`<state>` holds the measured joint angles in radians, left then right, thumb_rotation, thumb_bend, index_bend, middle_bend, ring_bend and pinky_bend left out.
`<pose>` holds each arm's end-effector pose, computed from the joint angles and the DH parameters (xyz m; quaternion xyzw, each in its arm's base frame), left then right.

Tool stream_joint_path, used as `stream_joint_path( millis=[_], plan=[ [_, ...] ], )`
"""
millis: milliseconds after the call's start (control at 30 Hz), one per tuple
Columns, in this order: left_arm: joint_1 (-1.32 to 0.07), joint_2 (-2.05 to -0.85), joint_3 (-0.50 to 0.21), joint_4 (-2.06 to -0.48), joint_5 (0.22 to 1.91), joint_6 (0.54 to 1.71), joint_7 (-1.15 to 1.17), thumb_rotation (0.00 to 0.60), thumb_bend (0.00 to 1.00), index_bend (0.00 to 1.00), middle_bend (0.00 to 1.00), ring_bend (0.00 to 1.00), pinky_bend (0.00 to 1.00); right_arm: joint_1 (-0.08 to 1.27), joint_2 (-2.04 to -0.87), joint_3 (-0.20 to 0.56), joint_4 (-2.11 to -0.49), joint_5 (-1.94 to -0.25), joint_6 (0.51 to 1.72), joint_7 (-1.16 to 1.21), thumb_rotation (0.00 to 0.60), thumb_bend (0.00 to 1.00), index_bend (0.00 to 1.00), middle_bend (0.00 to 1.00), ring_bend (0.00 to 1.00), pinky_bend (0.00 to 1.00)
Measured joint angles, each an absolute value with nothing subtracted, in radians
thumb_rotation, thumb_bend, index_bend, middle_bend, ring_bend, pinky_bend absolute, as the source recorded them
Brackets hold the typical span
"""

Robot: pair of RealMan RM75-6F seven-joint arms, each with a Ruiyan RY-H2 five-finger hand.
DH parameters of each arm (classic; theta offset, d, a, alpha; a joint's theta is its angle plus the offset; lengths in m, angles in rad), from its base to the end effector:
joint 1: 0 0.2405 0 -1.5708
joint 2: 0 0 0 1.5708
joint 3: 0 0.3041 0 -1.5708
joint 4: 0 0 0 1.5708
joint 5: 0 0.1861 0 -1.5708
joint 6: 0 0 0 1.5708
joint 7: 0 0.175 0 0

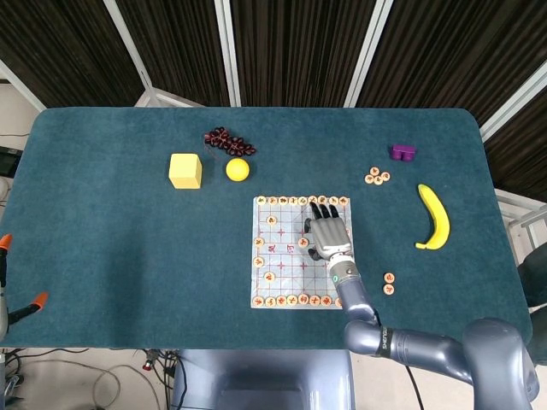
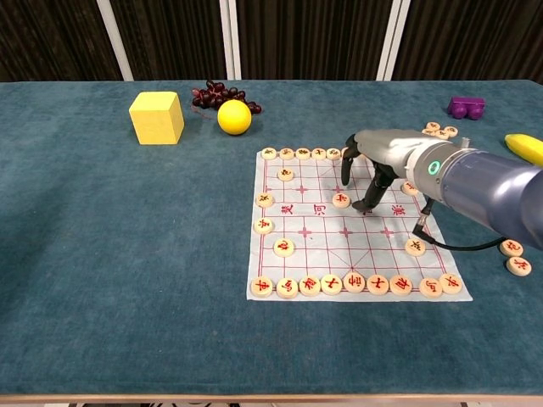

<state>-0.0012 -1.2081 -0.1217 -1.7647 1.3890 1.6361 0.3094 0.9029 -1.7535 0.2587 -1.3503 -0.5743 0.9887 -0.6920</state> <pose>-0.3367 0.1924 0.2022 -0.5132 -0.3657 -0.3672 0.6842 -0.1608 -0.4305 -0.0641 0.7043 -0.4494 0.2751 0.4756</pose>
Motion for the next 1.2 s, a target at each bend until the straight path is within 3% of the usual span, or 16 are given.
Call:
stream_joint_path(
  millis=[900,1200],
  plan=[
    [-0.003,-1.205,-0.128,-1.764,1.37,1.632,0.304,0.6,0.03,0.05,0.0,0.0,0.07,0.921,-1.815,0.264,-1.279,-0.555,0.976,-0.68,0.6,0.37,0.44,0.0,0.0,0.04],
    [-0.003,-1.203,-0.131,-1.764,1.365,1.634,0.3,0.6,0.03,0.05,0.0,0.0,0.07,0.929,-1.832,0.274,-1.255,-0.549,0.974,-0.683,0.6,0.37,0.51,0.0,0.0,0.04]
  ],
)
